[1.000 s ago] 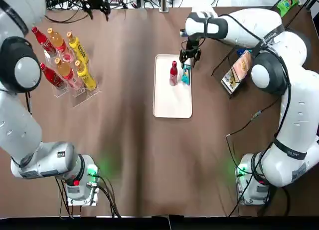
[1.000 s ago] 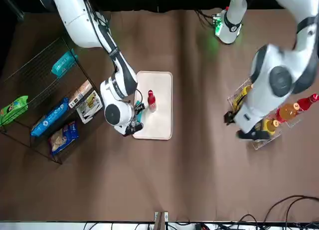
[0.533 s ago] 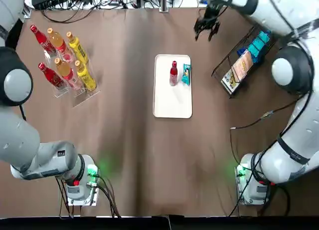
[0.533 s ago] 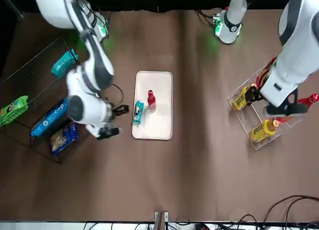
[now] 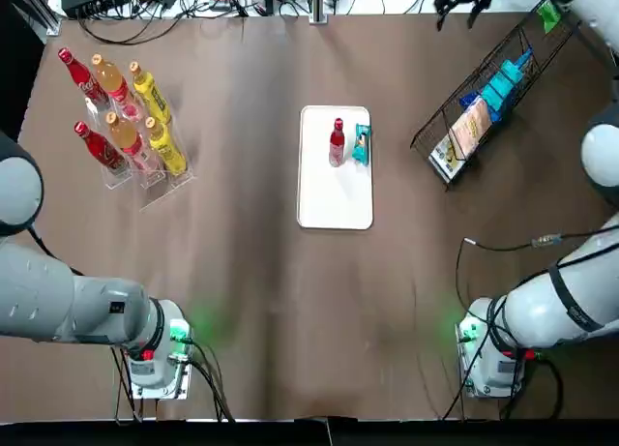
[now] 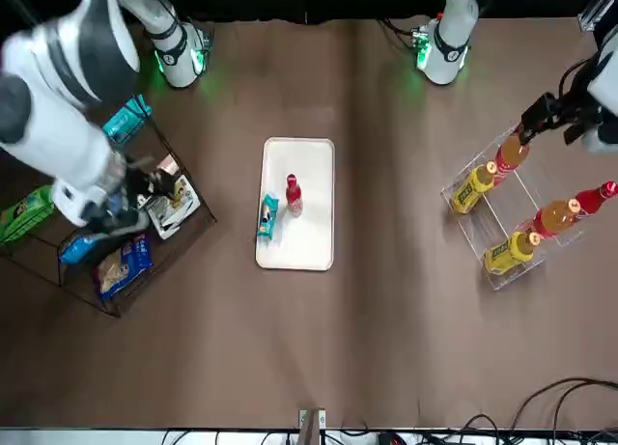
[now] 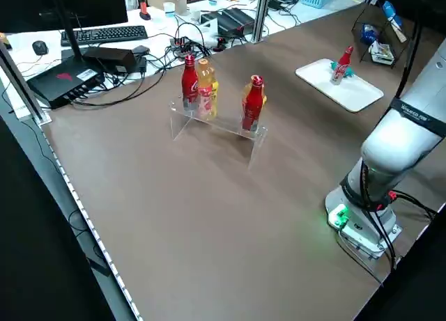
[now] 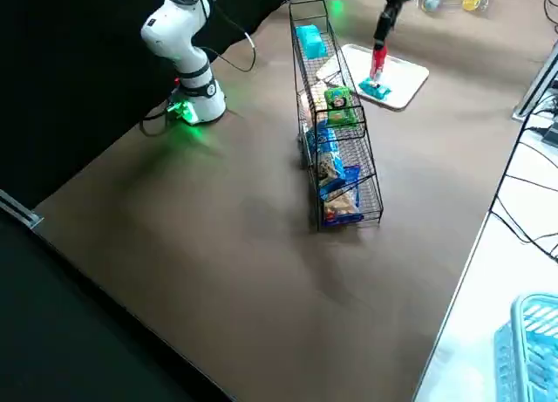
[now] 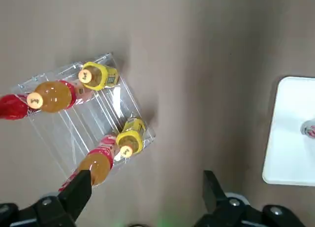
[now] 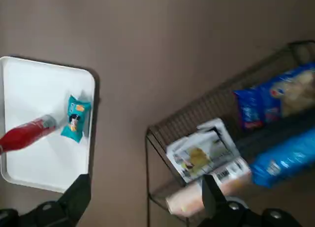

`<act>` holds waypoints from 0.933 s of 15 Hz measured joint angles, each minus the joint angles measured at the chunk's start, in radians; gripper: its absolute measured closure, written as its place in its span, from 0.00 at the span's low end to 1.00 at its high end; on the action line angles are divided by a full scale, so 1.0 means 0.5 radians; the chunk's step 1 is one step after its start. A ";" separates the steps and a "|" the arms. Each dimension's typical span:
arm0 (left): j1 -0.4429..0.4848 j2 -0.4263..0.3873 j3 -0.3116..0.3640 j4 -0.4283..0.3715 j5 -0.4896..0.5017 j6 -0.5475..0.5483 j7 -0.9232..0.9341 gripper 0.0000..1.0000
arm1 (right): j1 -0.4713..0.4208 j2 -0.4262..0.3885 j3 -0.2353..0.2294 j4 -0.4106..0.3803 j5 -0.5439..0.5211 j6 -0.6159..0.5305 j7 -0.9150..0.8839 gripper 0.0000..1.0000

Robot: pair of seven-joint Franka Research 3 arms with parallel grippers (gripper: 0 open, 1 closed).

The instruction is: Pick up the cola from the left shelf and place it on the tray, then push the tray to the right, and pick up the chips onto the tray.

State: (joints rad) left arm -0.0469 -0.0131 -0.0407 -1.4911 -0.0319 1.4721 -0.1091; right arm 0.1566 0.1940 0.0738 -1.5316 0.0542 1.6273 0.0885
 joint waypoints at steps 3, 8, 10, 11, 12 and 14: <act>-0.019 -0.006 -0.009 -0.019 -0.003 -0.008 0.029 0.00 | -0.066 -0.192 0.000 -0.003 -0.024 -0.143 -0.039 0.00; -0.037 0.019 -0.026 -0.031 0.095 0.006 0.092 0.00 | -0.135 -0.433 0.008 -0.167 -0.091 -0.079 -0.071 0.00; -0.037 0.021 -0.058 -0.031 0.135 0.010 0.099 0.00 | -0.135 -0.467 0.019 -0.248 -0.109 -0.048 -0.071 0.00; -0.038 0.021 -0.073 -0.031 0.142 0.011 0.098 0.00 | -0.135 -0.481 0.018 -0.267 -0.112 -0.045 -0.074 0.00; -0.038 0.021 -0.078 -0.031 0.142 0.012 0.092 0.00 | -0.135 -0.490 0.017 -0.273 -0.114 -0.045 -0.086 0.00; -0.033 0.021 -0.077 -0.031 0.142 0.012 0.091 0.00 | -0.136 -0.500 0.016 -0.274 -0.119 -0.045 -0.123 0.00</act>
